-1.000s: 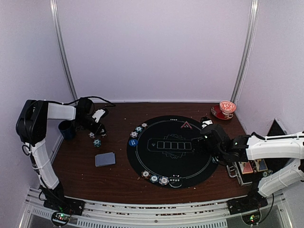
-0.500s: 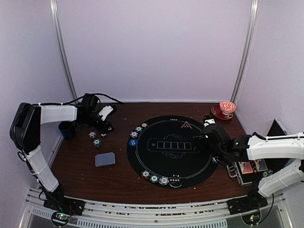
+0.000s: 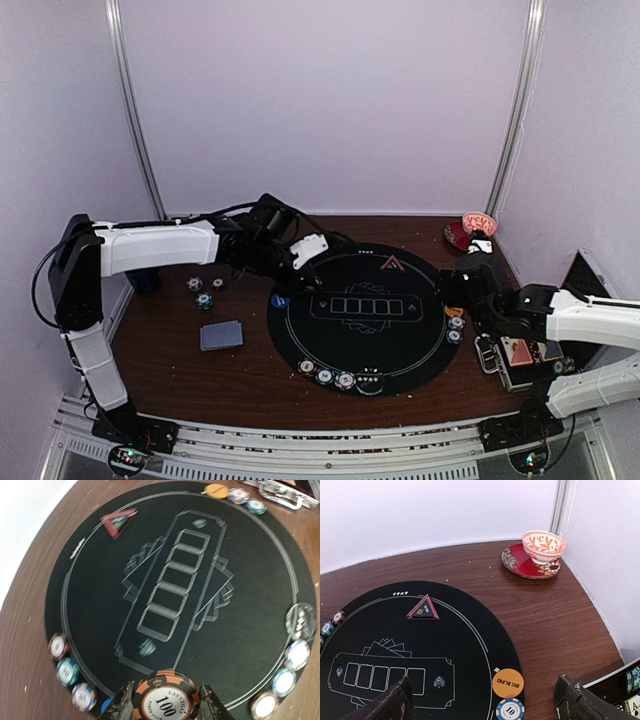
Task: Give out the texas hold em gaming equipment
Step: Place the poker chips pile at the community card area, then pick up the pile of poker chips from the poker table mat, then place the poker chips pile in the big blind area.
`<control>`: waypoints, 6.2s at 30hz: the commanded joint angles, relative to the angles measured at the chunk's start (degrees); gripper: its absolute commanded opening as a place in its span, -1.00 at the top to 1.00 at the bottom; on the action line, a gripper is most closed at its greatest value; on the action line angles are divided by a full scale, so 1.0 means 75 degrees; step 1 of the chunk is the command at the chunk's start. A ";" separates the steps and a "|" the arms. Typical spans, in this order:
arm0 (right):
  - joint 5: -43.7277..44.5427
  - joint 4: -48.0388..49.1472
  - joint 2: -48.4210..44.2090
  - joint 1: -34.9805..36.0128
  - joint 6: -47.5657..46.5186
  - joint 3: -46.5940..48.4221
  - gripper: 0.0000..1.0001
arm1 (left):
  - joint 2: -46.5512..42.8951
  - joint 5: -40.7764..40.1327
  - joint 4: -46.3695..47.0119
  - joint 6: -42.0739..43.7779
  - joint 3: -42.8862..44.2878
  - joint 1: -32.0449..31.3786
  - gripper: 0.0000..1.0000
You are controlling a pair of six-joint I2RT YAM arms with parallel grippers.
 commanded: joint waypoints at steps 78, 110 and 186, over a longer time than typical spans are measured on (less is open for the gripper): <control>-0.3693 -0.0789 0.5371 0.1497 -0.0155 0.2914 -0.93 | -0.2855 -0.0600 0.2687 -0.0646 -0.3779 0.3128 -0.96; -0.3680 -0.0585 0.5406 0.1291 0.0538 0.1922 -0.41 | -0.3357 -0.0681 0.3237 -0.0804 -0.4190 0.3187 -0.96; -0.2018 -0.1291 0.1394 0.0658 0.2374 -0.1201 0.47 | -0.3133 -0.0639 0.3189 -0.0863 -0.4123 0.3267 -0.96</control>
